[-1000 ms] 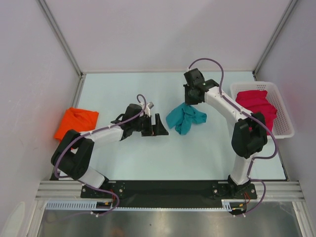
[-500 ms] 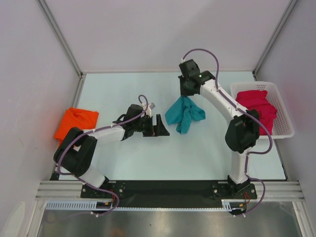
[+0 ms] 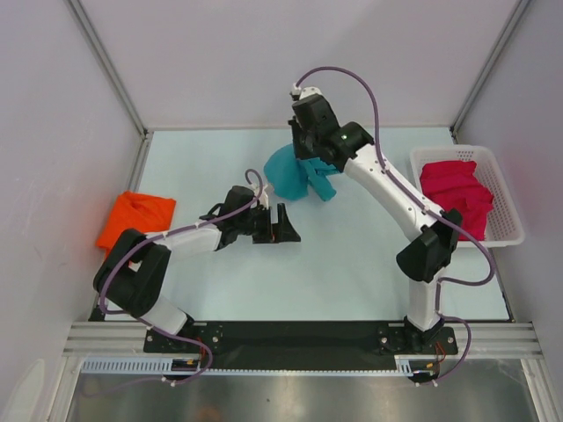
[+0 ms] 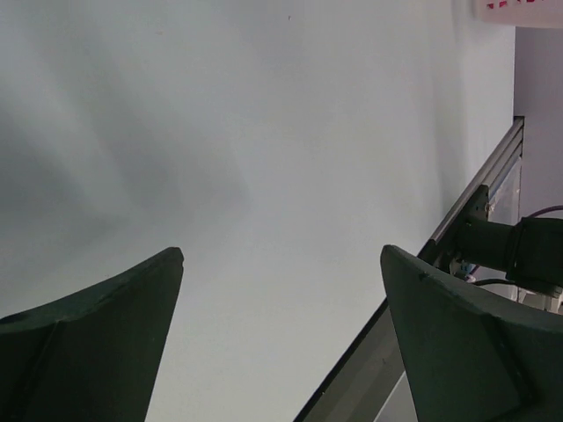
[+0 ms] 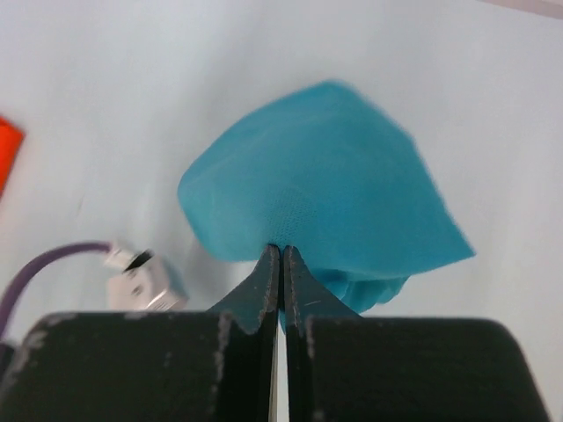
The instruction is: Fold and stack the t-shirts
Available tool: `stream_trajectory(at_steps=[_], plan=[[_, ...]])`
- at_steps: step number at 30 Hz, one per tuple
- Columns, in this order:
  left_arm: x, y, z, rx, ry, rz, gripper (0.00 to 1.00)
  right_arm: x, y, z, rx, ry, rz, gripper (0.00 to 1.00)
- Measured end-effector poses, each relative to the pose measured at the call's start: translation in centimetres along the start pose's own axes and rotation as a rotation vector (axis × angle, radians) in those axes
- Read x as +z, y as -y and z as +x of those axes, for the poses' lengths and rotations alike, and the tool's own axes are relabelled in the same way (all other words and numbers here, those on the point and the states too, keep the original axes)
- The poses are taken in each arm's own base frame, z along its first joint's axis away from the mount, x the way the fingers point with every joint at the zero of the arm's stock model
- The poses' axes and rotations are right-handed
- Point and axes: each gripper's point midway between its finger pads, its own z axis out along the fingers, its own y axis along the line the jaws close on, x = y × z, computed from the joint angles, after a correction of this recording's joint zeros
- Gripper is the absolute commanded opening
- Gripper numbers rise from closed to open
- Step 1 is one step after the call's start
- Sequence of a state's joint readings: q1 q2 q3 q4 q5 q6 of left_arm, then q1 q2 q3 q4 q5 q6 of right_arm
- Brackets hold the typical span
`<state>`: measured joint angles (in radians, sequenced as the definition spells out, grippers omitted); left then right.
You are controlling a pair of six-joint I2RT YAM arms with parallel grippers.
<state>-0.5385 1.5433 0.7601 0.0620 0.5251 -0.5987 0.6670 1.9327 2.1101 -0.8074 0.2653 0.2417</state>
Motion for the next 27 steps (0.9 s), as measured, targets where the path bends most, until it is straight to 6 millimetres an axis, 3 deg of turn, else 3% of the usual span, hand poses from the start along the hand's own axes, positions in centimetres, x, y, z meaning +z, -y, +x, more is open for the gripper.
stream_trajectory(at_steps=[4,7,11,13,16,18,21,22,25,27], plan=[[-0.1,-0.4,-0.3,0.0,0.02,-0.029,1.0,-4.1,-3.2,-0.8,-0.039,0.036,-0.048,0.0],[-0.5,-0.3,-1.0,0.007,0.052,-0.047,1.0,-8.1,-4.5,-2.7,-0.039,0.107,-0.086,0.0],[-1.0,0.1,-1.8,0.02,0.09,-0.052,1.0,-12.8,-3.8,-5.2,-0.006,0.204,-0.102,0.0],[-1.1,0.1,-1.9,0.022,0.097,-0.056,1.0,-13.4,-2.6,-6.0,0.021,0.227,-0.086,0.0],[-1.1,0.0,-2.0,0.021,0.1,-0.062,1.0,-11.2,0.5,-5.0,0.052,0.191,-0.007,0.0],[-1.3,-0.1,-2.0,0.021,0.104,-0.065,1.0,-7.8,2.2,-2.5,0.052,0.112,0.058,0.0],[-1.5,-0.2,-1.8,0.022,0.11,-0.073,1.0,-1.9,3.8,3.3,0.023,-0.064,0.138,0.0],[-1.6,-0.2,-1.8,0.022,0.113,-0.076,1.0,0.3,4.2,6.3,0.004,-0.146,0.164,0.0],[-1.6,-0.4,-1.6,0.02,0.112,-0.08,1.0,3.6,4.7,12.6,-0.034,-0.311,0.202,0.0],[-1.6,-0.4,-1.5,0.019,0.11,-0.082,1.0,4.1,4.8,15.0,-0.048,-0.375,0.211,0.0]])
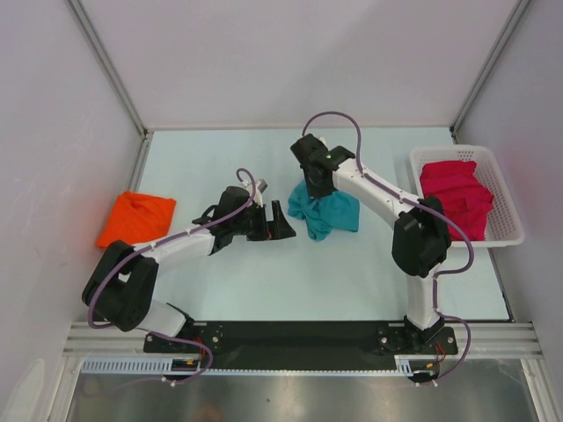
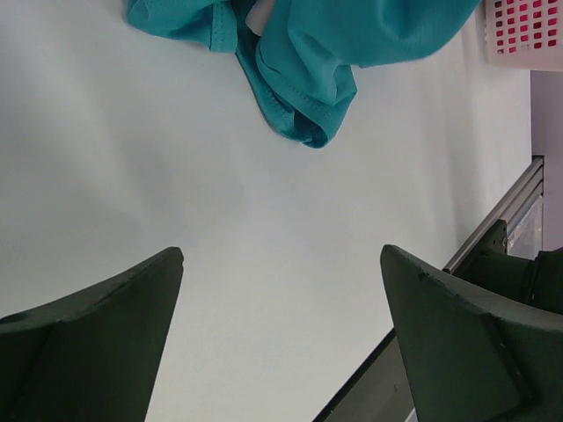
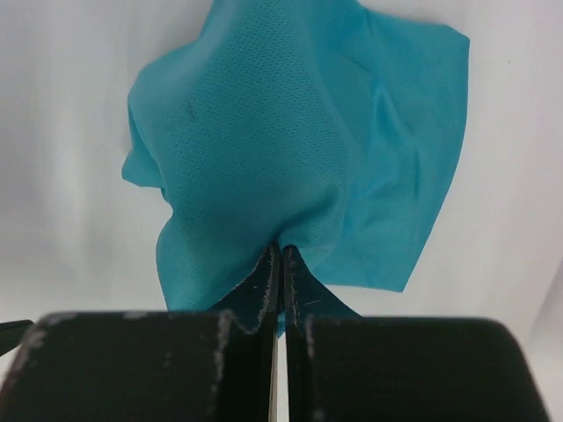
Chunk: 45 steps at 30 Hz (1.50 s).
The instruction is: Fold and stack the t-shirts
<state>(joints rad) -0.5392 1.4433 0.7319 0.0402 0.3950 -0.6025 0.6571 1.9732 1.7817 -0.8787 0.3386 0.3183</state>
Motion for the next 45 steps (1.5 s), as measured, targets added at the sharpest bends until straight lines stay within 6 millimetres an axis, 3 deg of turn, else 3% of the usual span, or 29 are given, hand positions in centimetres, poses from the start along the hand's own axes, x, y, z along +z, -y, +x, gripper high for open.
stream_trajectory(at_steps=[5,9,15,18,26,31,32,35,36,38,39,40,45], plan=[[0.0,0.4,-0.2,-0.004,0.004,0.017,1.0,-0.5,-0.1,-0.1,0.006,0.011,-0.008,0.0],[0.7,2.1,-0.1,0.03,0.013,0.072,1.0,-0.8,0.3,-0.5,0.014,0.024,-0.003,0.0],[4.2,6.5,2.2,0.184,-0.05,0.162,1.0,-0.5,1.6,-1.0,0.037,0.028,0.02,0.0],[6.1,7.7,2.8,0.241,-0.059,0.184,1.0,-0.5,2.1,-1.1,0.045,0.029,0.031,0.0],[9.7,4.4,4.6,0.255,-0.076,0.069,0.99,-0.8,2.9,-1.2,0.051,0.026,0.05,0.0],[10.5,4.2,3.8,0.268,-0.017,0.035,0.96,-1.8,3.3,-1.6,0.057,0.041,0.052,0.0],[10.8,4.2,3.6,0.27,-0.005,0.031,0.93,-2.1,3.4,-1.8,0.059,0.045,0.051,0.0],[11.7,4.2,3.0,0.274,0.019,0.03,0.69,-2.7,3.6,-2.0,0.063,0.056,0.048,0.0],[12.1,4.3,2.8,0.27,0.024,0.031,0.52,-3.0,3.6,-2.1,0.064,0.059,0.047,0.0],[12.8,4.2,2.7,0.267,0.024,0.032,0.34,-3.2,3.7,-2.1,0.066,0.063,0.048,0.0],[13.1,4.1,2.8,0.263,0.019,0.031,0.05,-3.3,3.8,-2.2,0.067,0.065,0.048,0.0],[13.5,4.0,3.0,0.259,0.013,0.033,0.0,-3.4,3.9,-2.2,0.068,0.066,0.05,0.0],[13.9,3.8,3.2,0.241,0.003,0.025,0.0,-3.5,4.2,-2.1,0.068,0.061,0.058,0.0]])
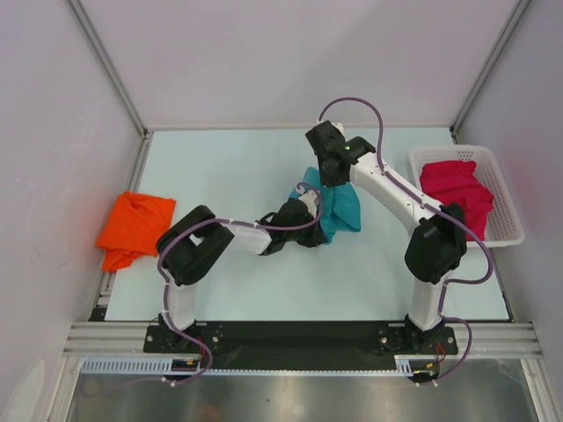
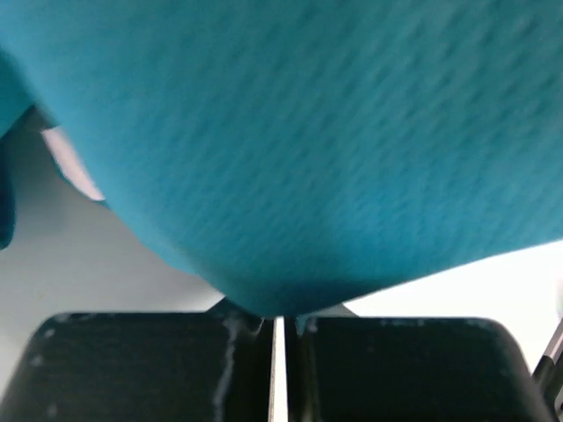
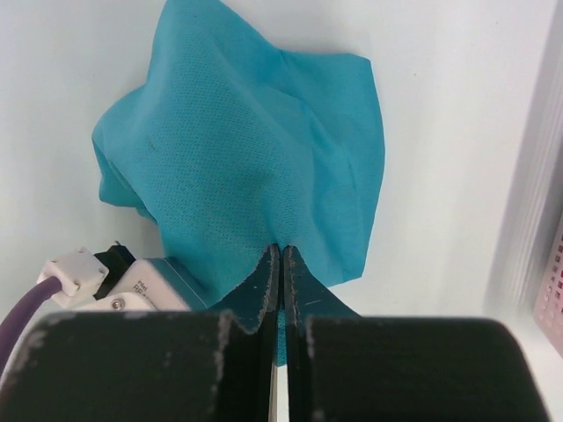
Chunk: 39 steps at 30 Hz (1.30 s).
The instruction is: Fold and stack the t-shirts
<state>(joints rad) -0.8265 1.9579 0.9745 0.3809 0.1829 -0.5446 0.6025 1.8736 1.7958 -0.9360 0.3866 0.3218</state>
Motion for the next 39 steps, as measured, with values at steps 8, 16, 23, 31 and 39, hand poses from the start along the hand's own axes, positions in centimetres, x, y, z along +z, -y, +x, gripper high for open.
stream_trajectory(at_steps=[8,16,23,31,39], plan=[[-4.8,-0.7,-2.1,0.01,-0.006,-0.134,0.0,0.3,1.1,0.2,0.014,-0.009,0.017,0.14],[-23.1,3.4,-14.8,0.042,0.399,-0.184,0.0,1.0,2.3,0.0,0.015,-0.02,0.025,0.49],[-31.3,3.0,-16.6,0.047,0.54,-0.277,0.0,1.9,0.8,-0.1,0.002,-0.037,-0.008,0.49],[-26.9,-2.9,-11.5,-0.006,0.316,-0.407,0.0,-1.3,-4.1,4.0,-0.073,-0.039,-0.133,0.47],[-26.6,-4.2,-11.1,-0.036,0.293,-0.413,0.0,-5.3,-5.9,10.7,-0.072,-0.074,-0.256,0.46]])
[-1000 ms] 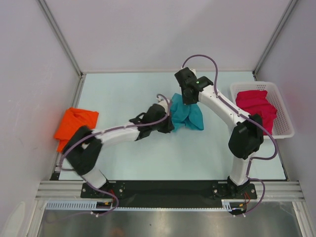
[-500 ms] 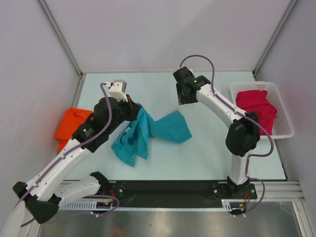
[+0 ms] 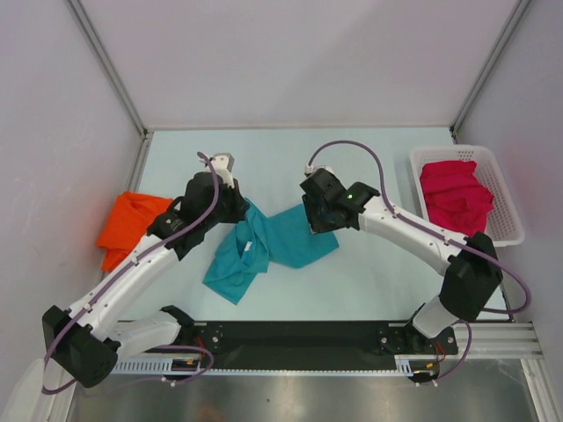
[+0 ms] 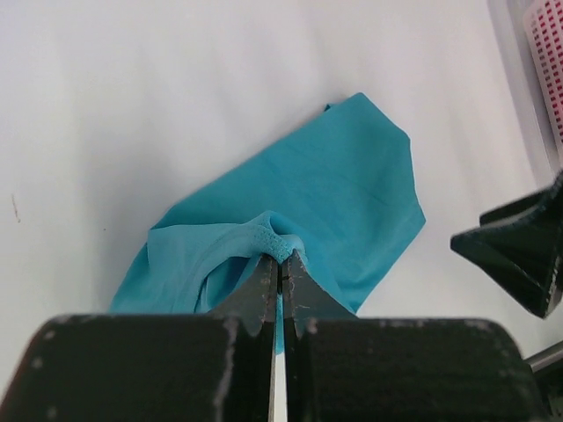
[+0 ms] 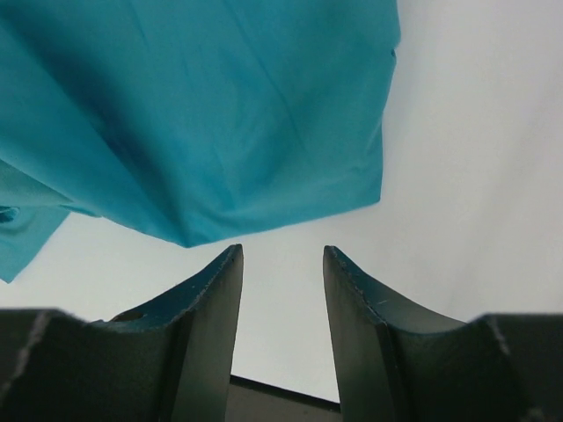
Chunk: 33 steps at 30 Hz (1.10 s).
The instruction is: Fold and stack the t-shirts
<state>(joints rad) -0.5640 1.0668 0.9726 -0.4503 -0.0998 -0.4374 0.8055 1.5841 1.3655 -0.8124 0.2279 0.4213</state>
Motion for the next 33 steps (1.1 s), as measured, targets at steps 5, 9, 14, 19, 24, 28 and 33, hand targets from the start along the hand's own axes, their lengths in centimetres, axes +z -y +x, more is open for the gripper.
stream_trajectory(at_steps=[5,9,14,19,24,28,33], plan=[[0.2,-2.5,-1.1,-0.068,0.019,-0.058,0.0,1.0,0.5,1.8,0.035,-0.025,0.003,0.45],[0.1,-6.7,-1.8,-0.178,0.05,-0.146,0.0,2.0,0.6,3.2,0.044,-0.053,0.002,0.45],[-0.8,-10.9,-2.3,-0.29,0.084,-0.218,0.0,4.3,0.2,4.1,0.041,-0.085,0.008,0.44],[-1.2,-12.4,-2.5,-0.328,0.093,-0.228,0.0,7.6,0.2,5.9,0.024,-0.146,0.037,0.43],[-1.8,-13.2,-2.0,-0.351,0.094,-0.234,0.0,9.5,0.3,7.1,0.013,-0.189,0.055,0.43],[-2.3,-14.2,-2.0,-0.375,0.104,-0.247,0.0,9.7,0.1,6.8,0.012,-0.175,0.049,0.36],[-2.5,-14.6,-1.9,-0.383,0.104,-0.249,0.0,11.1,0.8,7.0,-0.01,-0.187,0.071,0.0]])
